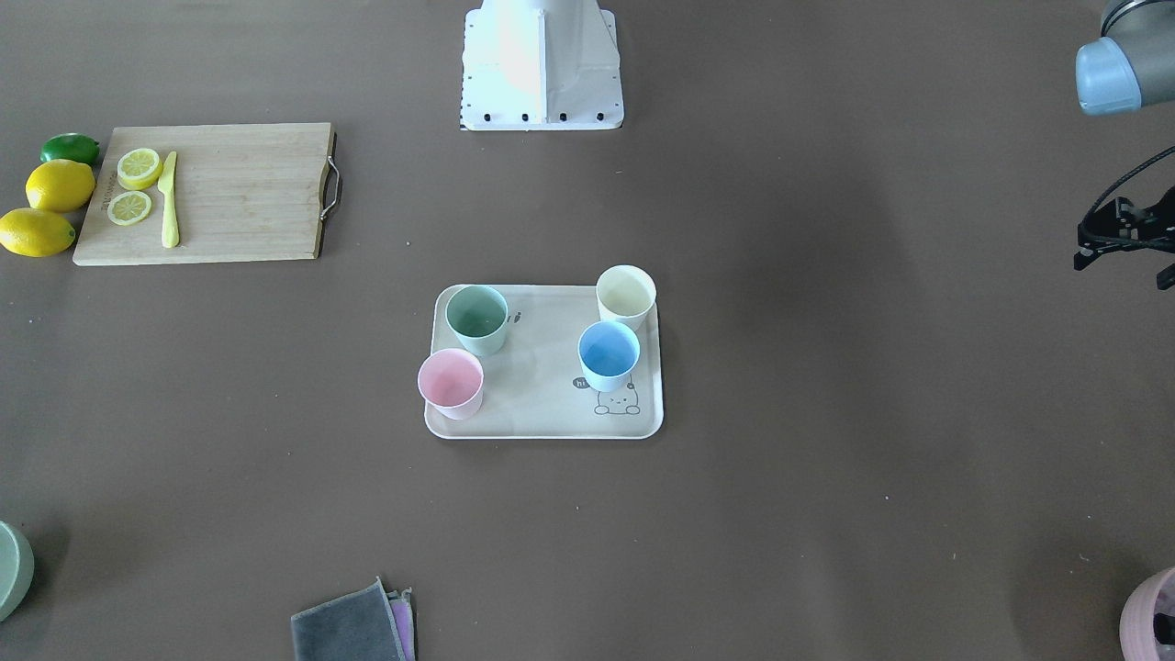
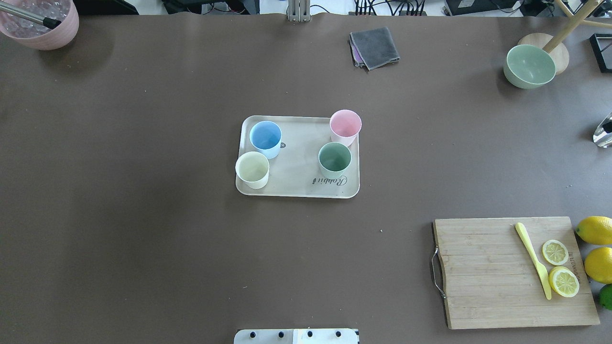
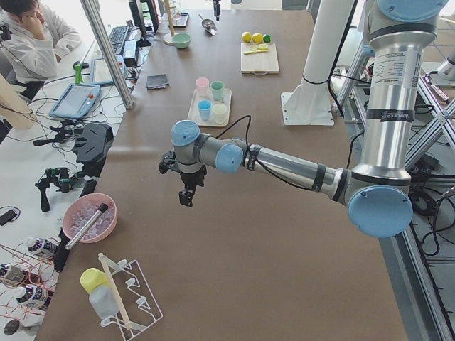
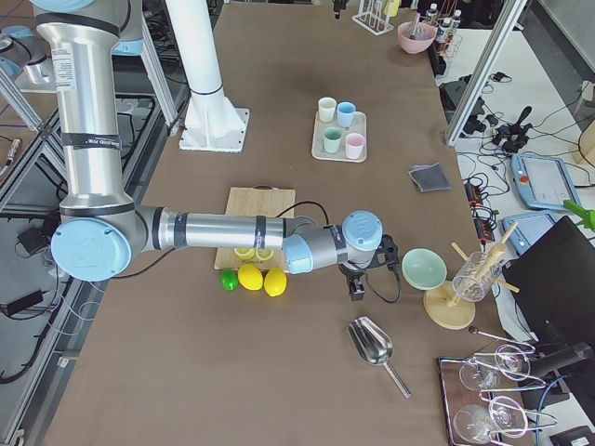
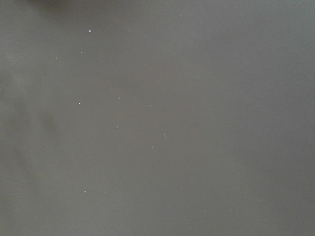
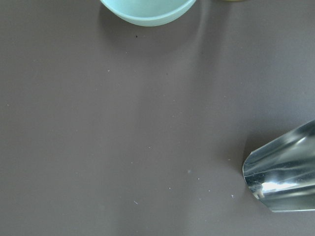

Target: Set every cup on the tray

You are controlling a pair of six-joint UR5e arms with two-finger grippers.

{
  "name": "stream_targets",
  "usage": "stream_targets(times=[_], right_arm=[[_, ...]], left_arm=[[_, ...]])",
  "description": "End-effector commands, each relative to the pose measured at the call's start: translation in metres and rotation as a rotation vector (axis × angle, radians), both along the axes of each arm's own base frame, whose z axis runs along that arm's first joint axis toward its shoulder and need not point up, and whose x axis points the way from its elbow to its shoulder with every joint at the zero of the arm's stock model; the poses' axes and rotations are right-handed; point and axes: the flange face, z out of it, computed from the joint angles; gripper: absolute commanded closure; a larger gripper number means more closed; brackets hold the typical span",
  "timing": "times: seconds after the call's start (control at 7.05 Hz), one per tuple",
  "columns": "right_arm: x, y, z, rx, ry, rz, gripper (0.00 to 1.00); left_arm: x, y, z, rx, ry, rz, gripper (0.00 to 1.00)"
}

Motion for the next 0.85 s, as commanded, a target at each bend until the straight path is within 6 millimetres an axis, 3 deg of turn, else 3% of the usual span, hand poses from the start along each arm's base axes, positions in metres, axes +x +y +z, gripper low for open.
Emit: stream_targets(times=[0.0, 0.28, 0.57, 0.71], right_arm=[[0.003, 0.002, -0.003, 0.019, 0.001, -0.005, 0.01], [0.003, -0.002, -0.007, 0.03, 0.012, -0.003, 0.01], [-0.011, -0.01, -0.016, 0.043, 0.018, -0.023, 0.01], [-0.009, -0.016, -0.021, 0.042, 0.017, -0.017, 0.01]], left_arm=[[-0.006, 0.01, 0.015, -0.023, -0.007, -0.002, 0.02], [-0.007, 0.014, 0.015, -0.017, 0.011, 0.0, 0.02], [-0.052, 0.018, 0.016, -0.067, 0.142, -0.074, 0.02], [-0.06, 0.026, 0.025, -0.092, 0.16, -0.089, 0.02]])
